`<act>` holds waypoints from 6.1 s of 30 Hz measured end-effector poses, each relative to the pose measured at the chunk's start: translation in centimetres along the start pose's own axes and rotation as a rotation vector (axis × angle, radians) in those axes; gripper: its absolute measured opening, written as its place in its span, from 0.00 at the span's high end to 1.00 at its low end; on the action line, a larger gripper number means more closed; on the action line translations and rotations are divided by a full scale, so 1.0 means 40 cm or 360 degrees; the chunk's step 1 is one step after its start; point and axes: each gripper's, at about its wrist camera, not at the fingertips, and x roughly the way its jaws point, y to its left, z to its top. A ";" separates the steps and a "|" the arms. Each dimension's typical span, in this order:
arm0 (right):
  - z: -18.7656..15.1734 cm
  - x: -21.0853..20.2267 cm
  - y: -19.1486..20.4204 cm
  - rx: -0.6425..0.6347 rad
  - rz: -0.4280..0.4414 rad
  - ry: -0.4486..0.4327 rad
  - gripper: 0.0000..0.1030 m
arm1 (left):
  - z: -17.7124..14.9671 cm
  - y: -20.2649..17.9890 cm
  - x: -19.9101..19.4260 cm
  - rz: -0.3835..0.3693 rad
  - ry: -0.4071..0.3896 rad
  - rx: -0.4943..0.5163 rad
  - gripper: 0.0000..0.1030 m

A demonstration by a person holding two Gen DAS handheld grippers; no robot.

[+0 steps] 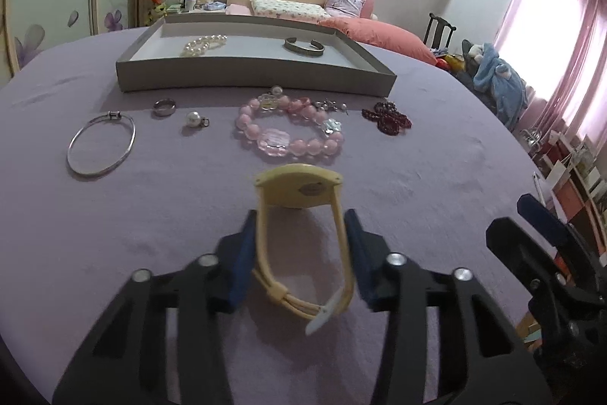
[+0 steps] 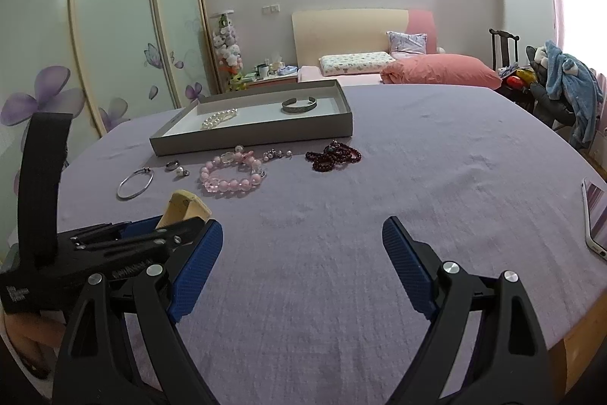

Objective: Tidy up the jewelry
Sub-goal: 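Grasp the yellow watch by its strap with the left tool, then grasp the dark red bead bracelet with the right tool while the left holds the watch, then carry the watch and red beads over the grey tray with both tools, then open both tools to drop the watch and red beads in the tray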

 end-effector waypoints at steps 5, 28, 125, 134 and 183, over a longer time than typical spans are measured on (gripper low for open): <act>0.008 0.019 0.002 -0.0009 -0.0002 0.0019 0.16 | 0.004 0.031 -0.013 -0.0012 -0.0019 -0.0040 0.63; 0.161 0.320 -0.059 -0.0071 -0.0183 0.0521 0.17 | 0.199 0.259 -0.079 0.0108 -0.0287 -0.0251 0.62; 0.450 0.440 0.040 0.0019 0.0168 -0.0093 0.67 | 0.498 0.272 0.145 0.0064 -0.0441 -0.0062 0.62; 0.456 0.446 0.043 0.0014 0.0135 -0.0116 0.49 | 0.497 0.283 0.198 0.0048 -0.0365 -0.0058 0.62; 0.238 0.216 0.099 -0.0151 0.0129 0.0050 0.49 | 0.220 0.386 -0.106 0.0188 -0.0321 -0.0158 0.43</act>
